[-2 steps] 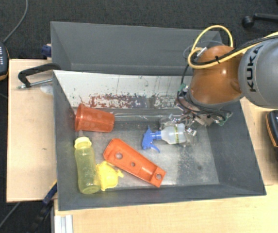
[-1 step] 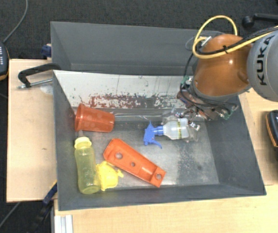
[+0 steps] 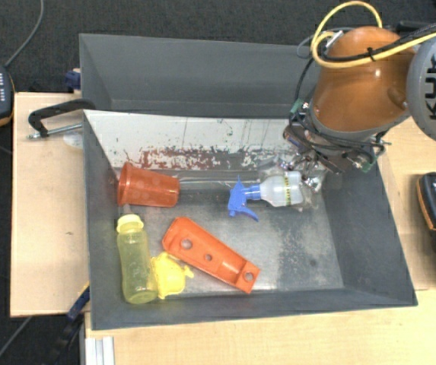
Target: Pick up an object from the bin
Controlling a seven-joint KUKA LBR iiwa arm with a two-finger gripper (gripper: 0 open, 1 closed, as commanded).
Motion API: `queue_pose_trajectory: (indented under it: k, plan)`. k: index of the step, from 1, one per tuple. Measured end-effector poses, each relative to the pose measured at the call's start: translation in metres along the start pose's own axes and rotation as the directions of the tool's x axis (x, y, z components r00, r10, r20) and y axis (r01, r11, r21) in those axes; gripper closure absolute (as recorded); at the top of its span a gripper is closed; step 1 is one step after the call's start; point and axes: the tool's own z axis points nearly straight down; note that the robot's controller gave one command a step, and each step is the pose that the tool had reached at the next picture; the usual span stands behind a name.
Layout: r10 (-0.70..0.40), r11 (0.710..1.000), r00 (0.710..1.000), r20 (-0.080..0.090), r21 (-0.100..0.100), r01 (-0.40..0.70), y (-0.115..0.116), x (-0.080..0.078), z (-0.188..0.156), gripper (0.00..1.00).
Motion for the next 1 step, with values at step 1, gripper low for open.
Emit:
queue_pose_trajectory:
  k: [1]
  plan:
    - [-0.01, 1.0, 1.0, 0.006, 0.008, 0.01, 0.002, -0.0049, -0.0406, 1.0]
